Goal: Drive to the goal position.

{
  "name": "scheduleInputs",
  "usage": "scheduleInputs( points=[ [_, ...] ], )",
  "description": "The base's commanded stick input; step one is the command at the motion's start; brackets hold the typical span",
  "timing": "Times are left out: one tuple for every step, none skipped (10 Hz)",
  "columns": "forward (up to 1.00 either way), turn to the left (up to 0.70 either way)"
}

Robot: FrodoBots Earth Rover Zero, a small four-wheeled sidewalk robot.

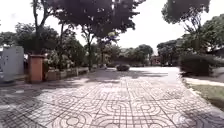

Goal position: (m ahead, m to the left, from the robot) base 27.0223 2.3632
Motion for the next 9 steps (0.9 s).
scheduleInputs(
  points=[
    [1.00,0.00],
    [1.00,0.13],
    [1.00,0.27],
    [1.00,0.19],
    [1.00,0.04],
    [1.00,0.00],
    [1.00,0.00],
    [1.00,0.00],
    [1.00,0.00]
  ],
)
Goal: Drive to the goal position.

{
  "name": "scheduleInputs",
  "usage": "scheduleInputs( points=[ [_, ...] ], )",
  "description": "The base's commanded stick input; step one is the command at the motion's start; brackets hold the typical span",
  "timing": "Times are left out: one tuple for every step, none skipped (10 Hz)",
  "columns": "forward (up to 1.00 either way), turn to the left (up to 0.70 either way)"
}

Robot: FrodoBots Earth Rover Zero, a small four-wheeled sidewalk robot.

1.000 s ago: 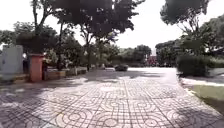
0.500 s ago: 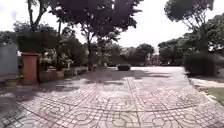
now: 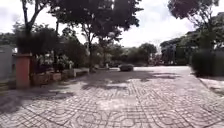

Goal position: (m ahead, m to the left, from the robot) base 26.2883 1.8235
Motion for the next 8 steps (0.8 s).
scheduleInputs(
  points=[
    [1.00,0.00],
    [1.00,0.00],
    [1.00,0.00],
    [1.00,0.00],
    [1.00,0.00],
    [1.00,0.00],
    [1.00,0.00],
    [1.00,0.00]
  ],
)
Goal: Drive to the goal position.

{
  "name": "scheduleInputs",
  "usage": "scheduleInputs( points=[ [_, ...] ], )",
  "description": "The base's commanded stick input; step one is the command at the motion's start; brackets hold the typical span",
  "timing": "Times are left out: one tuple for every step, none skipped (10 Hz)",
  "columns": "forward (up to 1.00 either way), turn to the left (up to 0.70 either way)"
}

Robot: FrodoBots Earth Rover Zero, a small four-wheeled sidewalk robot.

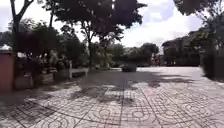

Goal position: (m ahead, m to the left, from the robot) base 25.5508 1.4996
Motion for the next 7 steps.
scheduleInputs(
  points=[
    [1.00,0.00],
    [1.00,0.00],
    [1.00,0.00],
    [1.00,0.00],
    [1.00,0.00],
    [1.00,0.00],
    [1.00,0.00]
  ],
)
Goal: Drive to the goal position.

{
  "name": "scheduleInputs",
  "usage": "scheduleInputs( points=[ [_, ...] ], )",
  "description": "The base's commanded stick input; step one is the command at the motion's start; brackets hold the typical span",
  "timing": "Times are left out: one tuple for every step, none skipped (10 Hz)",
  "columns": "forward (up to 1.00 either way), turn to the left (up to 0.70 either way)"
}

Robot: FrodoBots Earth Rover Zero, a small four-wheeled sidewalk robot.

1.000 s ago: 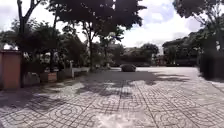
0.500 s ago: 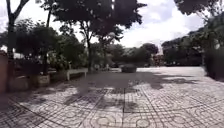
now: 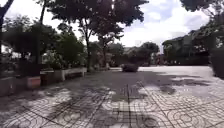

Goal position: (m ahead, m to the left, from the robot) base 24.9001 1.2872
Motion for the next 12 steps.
scheduleInputs(
  points=[
    [1.00,0.00],
    [1.00,0.00],
    [1.00,0.00],
    [1.00,0.00],
    [1.00,0.00],
    [1.00,0.00],
    [1.00,0.00],
    [1.00,0.00],
    [1.00,0.00],
    [1.00,0.00],
    [1.00,0.00],
    [1.00,0.00]
  ],
)
